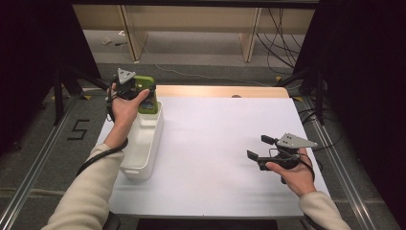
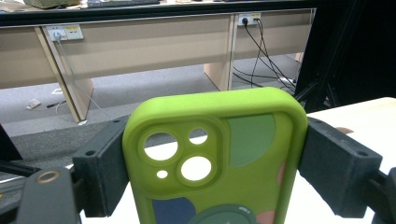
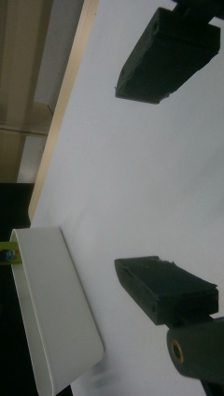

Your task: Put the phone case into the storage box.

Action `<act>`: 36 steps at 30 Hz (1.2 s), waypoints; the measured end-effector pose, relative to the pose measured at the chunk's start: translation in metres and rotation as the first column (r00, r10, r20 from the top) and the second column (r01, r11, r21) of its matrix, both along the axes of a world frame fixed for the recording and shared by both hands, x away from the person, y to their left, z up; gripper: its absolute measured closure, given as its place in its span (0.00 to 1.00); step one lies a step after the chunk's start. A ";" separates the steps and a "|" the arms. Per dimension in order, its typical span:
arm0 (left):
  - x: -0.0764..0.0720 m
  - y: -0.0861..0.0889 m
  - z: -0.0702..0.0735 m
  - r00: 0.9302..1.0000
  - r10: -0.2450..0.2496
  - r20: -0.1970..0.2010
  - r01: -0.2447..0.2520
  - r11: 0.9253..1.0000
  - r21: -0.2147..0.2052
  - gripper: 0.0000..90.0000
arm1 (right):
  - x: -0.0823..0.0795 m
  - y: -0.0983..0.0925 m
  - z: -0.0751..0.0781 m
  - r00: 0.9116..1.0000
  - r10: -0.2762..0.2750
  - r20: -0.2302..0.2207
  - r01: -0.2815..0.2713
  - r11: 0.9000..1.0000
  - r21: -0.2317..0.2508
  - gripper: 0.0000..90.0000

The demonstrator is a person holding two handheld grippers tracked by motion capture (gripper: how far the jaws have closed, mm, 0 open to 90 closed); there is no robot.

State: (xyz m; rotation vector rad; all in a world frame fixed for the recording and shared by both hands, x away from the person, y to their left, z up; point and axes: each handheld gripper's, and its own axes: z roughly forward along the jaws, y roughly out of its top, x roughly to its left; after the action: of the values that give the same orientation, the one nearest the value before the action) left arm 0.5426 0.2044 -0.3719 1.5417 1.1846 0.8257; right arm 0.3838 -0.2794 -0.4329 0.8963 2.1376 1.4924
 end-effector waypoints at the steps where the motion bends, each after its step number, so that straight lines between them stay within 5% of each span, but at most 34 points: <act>1: 0.000 0.000 0.000 1.000 0.001 -0.001 -0.001 1.000 0.000 0.18 | 0.000 0.000 0.000 1.000 0.000 -0.001 0.000 1.000 0.000 0.18; 36: 0.005 0.002 -0.007 1.000 0.004 -0.002 -0.004 0.999 0.035 0.18 | 0.000 0.000 0.000 1.000 -0.001 -0.001 0.001 1.000 0.000 0.18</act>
State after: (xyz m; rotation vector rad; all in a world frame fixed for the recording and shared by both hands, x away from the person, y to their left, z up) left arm 0.5474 0.2060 -0.3786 1.5693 1.1805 0.8513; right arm 0.3840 -0.2794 -0.4327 0.8989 2.1376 1.4913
